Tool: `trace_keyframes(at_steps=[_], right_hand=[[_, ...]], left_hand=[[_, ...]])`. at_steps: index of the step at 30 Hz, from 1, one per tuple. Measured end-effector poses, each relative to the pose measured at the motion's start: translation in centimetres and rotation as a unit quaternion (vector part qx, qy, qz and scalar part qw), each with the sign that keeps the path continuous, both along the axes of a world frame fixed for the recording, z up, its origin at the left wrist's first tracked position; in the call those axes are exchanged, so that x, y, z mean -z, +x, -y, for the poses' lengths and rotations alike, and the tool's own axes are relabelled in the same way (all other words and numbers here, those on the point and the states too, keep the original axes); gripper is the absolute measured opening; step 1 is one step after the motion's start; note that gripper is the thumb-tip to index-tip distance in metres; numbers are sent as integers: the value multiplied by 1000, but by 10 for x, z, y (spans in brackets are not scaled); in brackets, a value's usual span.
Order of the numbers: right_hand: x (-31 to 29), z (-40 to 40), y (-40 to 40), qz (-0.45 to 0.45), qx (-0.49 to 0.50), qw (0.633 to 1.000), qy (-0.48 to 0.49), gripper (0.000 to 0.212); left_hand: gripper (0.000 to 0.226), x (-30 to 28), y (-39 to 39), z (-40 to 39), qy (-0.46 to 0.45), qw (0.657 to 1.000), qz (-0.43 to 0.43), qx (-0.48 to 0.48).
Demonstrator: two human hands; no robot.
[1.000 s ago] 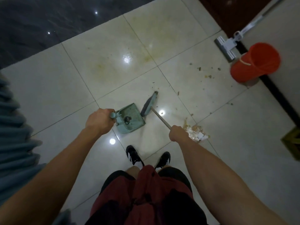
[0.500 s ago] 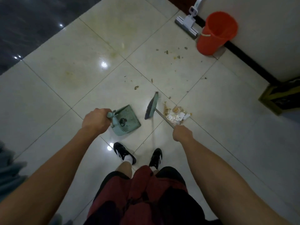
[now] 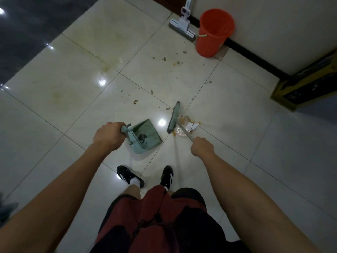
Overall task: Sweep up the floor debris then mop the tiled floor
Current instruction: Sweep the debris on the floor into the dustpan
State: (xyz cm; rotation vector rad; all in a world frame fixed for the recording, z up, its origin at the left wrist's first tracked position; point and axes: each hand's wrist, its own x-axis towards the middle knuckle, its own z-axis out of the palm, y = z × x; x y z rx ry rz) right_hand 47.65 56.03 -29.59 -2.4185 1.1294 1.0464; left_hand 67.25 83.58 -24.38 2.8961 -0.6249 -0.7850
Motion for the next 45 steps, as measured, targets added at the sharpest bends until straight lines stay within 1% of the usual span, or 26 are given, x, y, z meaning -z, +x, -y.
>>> trace_keyframes(at_steps=[4,9,16,21,26,31,35,39,45], right_hand=[[-1,-11,12,11,-4,1000,7,36],[-1,-38,44,29,-27,999,14,35],[-5,-102,120,59,-88,994,25,33],[-12,-152,188,54,-117,991,44,38],[-19,-186,241,48,-141,988,45,31],[-16,-208,278,52,-159,985,45,24],[-11,-211,308,57,-162,983,60,22],[-3,-200,344,63,-137,985,85,23],[11,-169,399,64,-92,981,155,24]], left_hand=[[4,-6,4,-9,-9,1000,1,-11],[4,-11,16,-47,-6,999,-1,-44],[2,-18,58,-142,-18,991,-14,-129],[4,-25,95,-213,-37,975,-9,-218],[3,-32,123,-257,-38,969,-1,-243],[3,-28,147,-268,-34,971,7,-237],[3,-27,172,-263,-26,973,6,-228],[5,-25,202,-248,-20,971,4,-237],[1,-16,247,-212,-6,967,-7,-254]])
